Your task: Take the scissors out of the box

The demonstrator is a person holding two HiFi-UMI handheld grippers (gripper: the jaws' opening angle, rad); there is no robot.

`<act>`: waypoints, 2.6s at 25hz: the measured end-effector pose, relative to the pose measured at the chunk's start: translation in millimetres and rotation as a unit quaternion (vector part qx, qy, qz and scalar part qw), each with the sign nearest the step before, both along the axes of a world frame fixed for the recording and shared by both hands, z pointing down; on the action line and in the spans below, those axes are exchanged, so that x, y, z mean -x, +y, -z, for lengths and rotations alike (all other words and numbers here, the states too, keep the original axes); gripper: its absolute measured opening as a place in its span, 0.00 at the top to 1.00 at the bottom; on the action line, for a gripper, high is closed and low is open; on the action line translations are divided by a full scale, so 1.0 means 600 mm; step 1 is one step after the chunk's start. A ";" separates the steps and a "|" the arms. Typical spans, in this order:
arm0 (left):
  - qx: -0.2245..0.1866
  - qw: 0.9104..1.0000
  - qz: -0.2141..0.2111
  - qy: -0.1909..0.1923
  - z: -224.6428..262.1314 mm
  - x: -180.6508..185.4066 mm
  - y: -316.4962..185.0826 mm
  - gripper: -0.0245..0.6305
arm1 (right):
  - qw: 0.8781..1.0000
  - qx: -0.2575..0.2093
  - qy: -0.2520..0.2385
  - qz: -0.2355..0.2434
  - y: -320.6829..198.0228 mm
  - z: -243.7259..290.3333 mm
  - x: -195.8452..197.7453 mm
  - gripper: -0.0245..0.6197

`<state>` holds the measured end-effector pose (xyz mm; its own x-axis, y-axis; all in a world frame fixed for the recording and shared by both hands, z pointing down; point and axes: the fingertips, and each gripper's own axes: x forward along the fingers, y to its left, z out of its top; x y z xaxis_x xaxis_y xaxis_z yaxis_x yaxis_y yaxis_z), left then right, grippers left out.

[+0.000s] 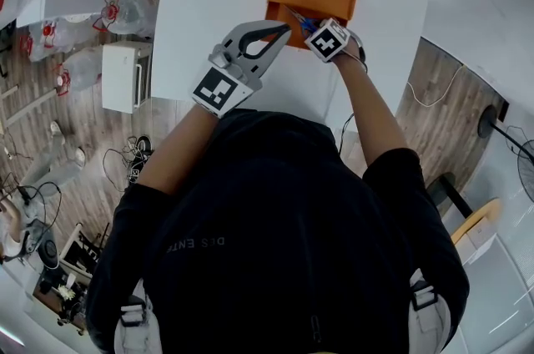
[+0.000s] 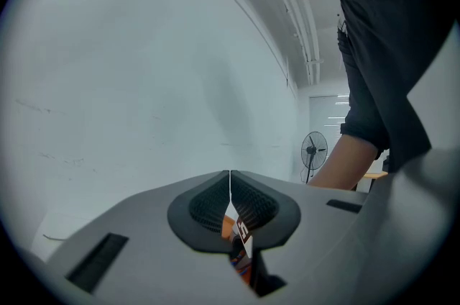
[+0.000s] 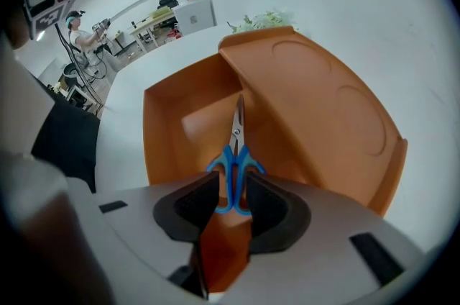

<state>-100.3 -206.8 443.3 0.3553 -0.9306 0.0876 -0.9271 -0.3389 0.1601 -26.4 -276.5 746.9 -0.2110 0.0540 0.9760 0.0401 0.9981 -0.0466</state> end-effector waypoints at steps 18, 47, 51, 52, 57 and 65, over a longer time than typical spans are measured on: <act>0.003 1.000 0.002 0.002 -0.005 0.014 0.000 0.93 | 0.998 -0.023 0.046 0.037 -0.005 -0.020 0.005 0.78; -0.015 0.999 0.004 -0.034 0.029 -0.019 0.032 0.93 | 0.997 0.003 -0.073 0.000 0.028 0.103 -0.022 0.82; -0.021 0.999 0.005 -0.041 0.038 -0.028 0.039 0.93 | 0.995 0.006 -0.098 -0.014 0.037 0.139 -0.029 0.82; -0.022 0.999 0.005 -0.042 0.040 -0.030 0.040 0.93 | 0.994 0.008 -0.108 -0.019 0.039 0.151 -0.029 0.82; -0.027 0.998 0.012 -0.050 0.055 -0.034 0.044 0.93 | 0.979 0.035 -0.189 -0.065 0.033 0.216 -0.025 0.82; -0.034 0.998 0.012 -0.056 0.077 -0.037 0.046 0.93 | 0.929 0.054 -0.345 -0.118 0.020 0.342 -0.012 0.82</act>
<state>-78.2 -179.1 397.1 0.3248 -0.9438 0.0618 -0.9457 -0.3233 0.0326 -19.1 -264.4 542.0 -0.8038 0.0161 0.5947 -0.1223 0.9738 -0.1917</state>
